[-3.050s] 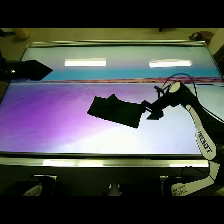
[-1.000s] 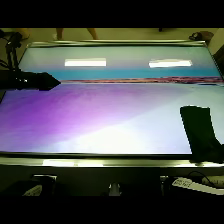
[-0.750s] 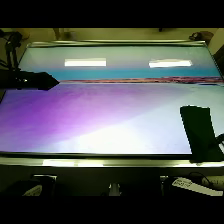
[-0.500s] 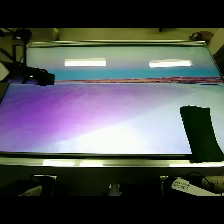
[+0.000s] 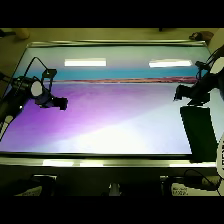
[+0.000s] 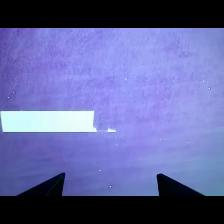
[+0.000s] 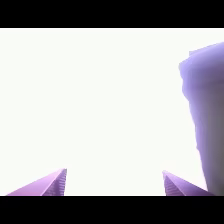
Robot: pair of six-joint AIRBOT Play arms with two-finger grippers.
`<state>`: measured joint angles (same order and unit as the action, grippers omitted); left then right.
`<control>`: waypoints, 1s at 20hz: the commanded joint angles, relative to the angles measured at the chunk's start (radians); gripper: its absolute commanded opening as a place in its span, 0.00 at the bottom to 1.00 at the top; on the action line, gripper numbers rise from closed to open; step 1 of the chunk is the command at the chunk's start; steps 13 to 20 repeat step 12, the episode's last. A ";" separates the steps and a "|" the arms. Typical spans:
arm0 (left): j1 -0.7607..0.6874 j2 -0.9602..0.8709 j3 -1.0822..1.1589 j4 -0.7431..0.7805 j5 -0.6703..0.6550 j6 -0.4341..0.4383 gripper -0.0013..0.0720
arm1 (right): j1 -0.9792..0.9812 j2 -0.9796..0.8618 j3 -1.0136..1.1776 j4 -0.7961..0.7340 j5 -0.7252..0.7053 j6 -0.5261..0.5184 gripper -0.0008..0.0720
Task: Fold the shirts.
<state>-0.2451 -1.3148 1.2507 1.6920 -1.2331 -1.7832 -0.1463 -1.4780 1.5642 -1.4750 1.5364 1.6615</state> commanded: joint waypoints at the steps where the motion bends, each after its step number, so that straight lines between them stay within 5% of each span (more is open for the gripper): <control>1: 0.001 0.057 -0.078 -0.002 0.117 -0.058 0.96 | 0.037 -0.010 -0.033 0.023 0.005 0.032 0.88; 20: 0.000 0.057 -0.079 -0.002 0.119 -0.058 0.96 | 0.037 -0.010 -0.033 0.024 0.033 0.032 0.87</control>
